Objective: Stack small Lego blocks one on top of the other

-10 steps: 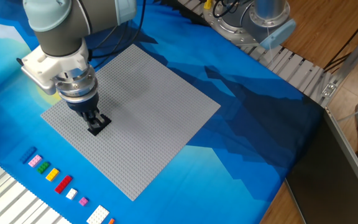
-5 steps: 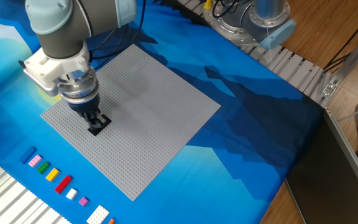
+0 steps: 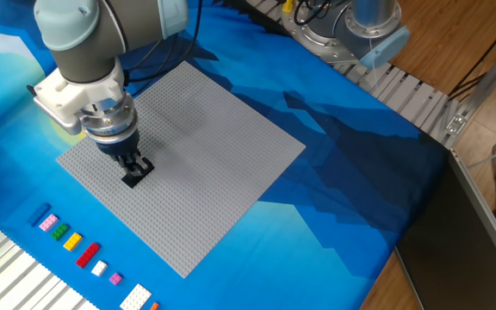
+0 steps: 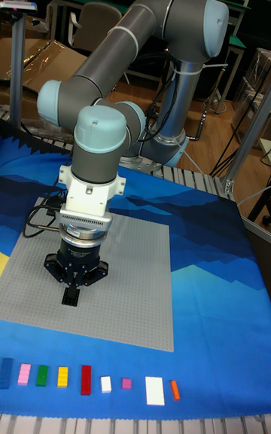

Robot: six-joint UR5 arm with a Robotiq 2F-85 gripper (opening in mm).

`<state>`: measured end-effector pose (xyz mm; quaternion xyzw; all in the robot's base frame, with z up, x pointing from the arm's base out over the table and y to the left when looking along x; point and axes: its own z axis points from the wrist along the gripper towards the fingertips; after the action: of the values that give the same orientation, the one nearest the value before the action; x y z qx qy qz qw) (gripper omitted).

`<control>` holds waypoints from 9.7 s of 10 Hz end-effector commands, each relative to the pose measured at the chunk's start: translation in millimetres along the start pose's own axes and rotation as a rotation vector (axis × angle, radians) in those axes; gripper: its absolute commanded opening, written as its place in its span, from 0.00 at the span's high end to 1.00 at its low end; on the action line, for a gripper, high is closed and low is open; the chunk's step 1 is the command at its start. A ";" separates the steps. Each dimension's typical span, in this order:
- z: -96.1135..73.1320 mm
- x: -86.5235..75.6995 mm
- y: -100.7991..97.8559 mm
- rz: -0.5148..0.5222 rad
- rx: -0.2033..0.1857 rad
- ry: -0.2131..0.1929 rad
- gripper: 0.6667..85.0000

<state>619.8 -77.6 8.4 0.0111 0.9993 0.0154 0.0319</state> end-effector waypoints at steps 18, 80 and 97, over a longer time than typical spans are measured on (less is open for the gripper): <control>5.2 3.4 2.0 -0.024 -0.063 0.027 1.00; 2.9 -27.0 -6.8 -0.048 -0.044 -0.052 1.00; 5.7 -12.8 -6.6 -0.053 -0.043 -0.032 1.00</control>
<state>624.6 -88.4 7.3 -0.0157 0.9992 0.0245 0.0288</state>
